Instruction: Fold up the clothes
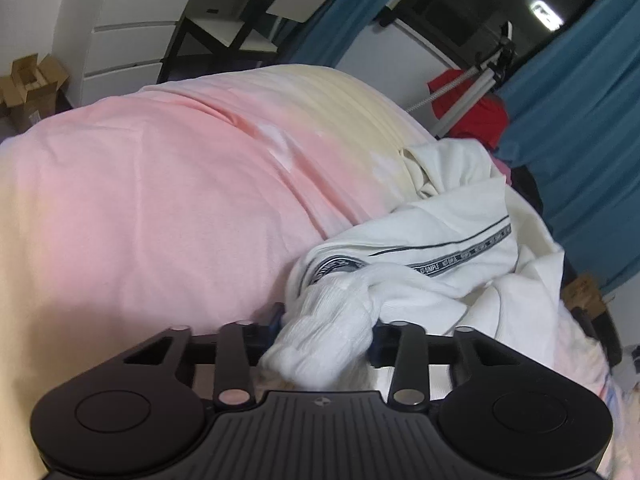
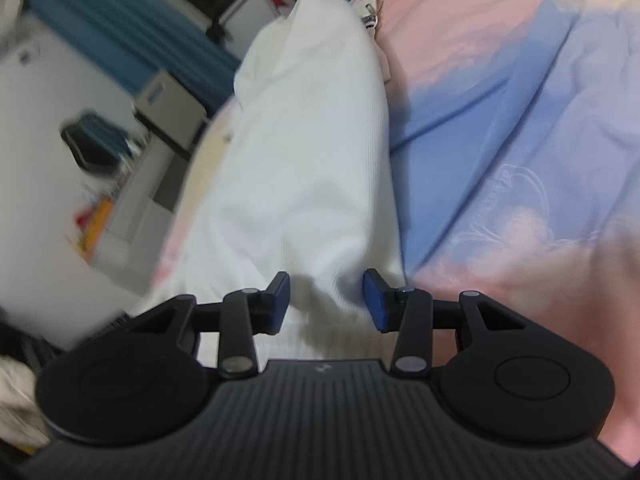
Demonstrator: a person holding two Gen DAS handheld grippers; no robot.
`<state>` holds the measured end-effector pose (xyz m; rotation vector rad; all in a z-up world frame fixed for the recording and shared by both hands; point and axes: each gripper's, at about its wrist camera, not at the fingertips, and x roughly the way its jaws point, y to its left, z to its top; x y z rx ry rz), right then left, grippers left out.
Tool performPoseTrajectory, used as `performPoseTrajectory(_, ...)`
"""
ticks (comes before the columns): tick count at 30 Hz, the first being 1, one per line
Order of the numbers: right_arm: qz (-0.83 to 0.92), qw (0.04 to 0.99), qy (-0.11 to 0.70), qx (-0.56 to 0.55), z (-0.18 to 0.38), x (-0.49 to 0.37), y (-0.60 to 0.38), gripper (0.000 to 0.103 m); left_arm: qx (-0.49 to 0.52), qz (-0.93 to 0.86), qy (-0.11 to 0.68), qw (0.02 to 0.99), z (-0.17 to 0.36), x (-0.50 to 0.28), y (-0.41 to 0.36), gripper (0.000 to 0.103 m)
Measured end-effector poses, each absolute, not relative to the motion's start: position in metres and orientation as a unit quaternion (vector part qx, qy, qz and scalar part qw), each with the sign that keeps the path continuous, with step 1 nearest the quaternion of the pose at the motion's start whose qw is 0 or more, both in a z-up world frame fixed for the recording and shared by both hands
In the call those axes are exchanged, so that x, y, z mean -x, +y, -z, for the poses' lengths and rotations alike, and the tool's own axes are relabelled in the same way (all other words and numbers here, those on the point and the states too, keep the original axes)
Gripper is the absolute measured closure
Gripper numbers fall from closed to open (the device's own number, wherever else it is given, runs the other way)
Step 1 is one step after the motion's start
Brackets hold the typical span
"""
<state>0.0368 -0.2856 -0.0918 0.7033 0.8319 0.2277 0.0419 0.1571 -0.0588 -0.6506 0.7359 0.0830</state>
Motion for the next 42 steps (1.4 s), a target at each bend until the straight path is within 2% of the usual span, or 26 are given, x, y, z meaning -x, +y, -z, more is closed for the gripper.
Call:
performPoseTrajectory(4, -0.087, 0.852, 0.407, -0.318, 0.094, -0.029, -0.285, 0.06, 0.332, -0.021, 0.323, 0.886, 0.049, -0.029, 0.161, 0.085)
performPoseTrajectory(11, -0.066, 0.836, 0.405, -0.365, 0.096, -0.013, -0.297, 0.055, 0.336, -0.017, 0.314, 0.888, 0.043, -0.021, 0.162, 0.085)
performPoseTrajectory(14, -0.074, 0.828, 0.415, -0.369, 0.103, -0.014, -0.293, 0.053, 0.359, -0.033, 0.332, 0.872, 0.055, -0.027, 0.169, 0.081)
performPoseTrajectory(17, -0.087, 0.821, 0.427, -0.37, 0.112, -0.023, -0.287, 0.045, 0.365, -0.044, 0.346, 0.863, 0.063, -0.031, 0.17, 0.071)
performPoseTrajectory(18, -0.088, 0.819, 0.428, -0.371, 0.113, -0.026, -0.284, 0.044, 0.366, -0.047, 0.351, 0.861, 0.066, -0.032, 0.17, 0.061)
performPoseTrajectory(19, -0.093, 0.82, 0.429, -0.368, 0.113, -0.027, -0.282, 0.044, 0.366, -0.047, 0.356, 0.859, 0.067, -0.033, 0.17, 0.055)
performPoseTrajectory(20, -0.098, 0.821, 0.429, -0.365, 0.113, -0.029, -0.28, 0.044, 0.365, -0.046, 0.357, 0.859, 0.068, -0.034, 0.169, 0.055)
performPoseTrajectory(23, -0.095, 0.847, 0.418, -0.315, 0.101, -0.021, -0.268, 0.052, 0.36, -0.049, 0.351, 0.863, 0.066, -0.033, 0.168, 0.061)
performPoseTrajectory(25, -0.093, 0.864, 0.409, -0.28, 0.093, -0.016, -0.26, 0.063, 0.358, -0.047, 0.342, 0.868, 0.063, -0.032, 0.169, 0.071)
performPoseTrajectory(26, -0.088, 0.87, 0.401, -0.273, 0.088, -0.012, -0.258, 0.072, 0.357, -0.043, 0.336, 0.87, 0.059, -0.032, 0.169, 0.075)
performPoseTrajectory(28, -0.086, 0.877, 0.384, -0.276, 0.077, -0.001, -0.253, 0.079, 0.347, -0.027, 0.316, 0.883, 0.043, -0.035, 0.169, 0.088)
performPoseTrajectory(29, -0.089, 0.878, 0.375, -0.285, 0.071, 0.004, -0.251, 0.081, 0.342, -0.018, 0.306, 0.888, 0.034, -0.036, 0.169, 0.088)
performPoseTrajectory(36, -0.14, 0.85, 0.348, -0.37, 0.059, 0.028, -0.217, 0.083, 0.289, 0.019, 0.253, 0.923, -0.048, -0.079, 0.206, 0.089)
performPoseTrajectory(42, -0.234, 0.814, 0.353, -0.397, 0.056, -0.018, -0.135, 0.082, 0.214, -0.026, 0.223, 0.951, -0.115, -0.148, 0.262, 0.089)
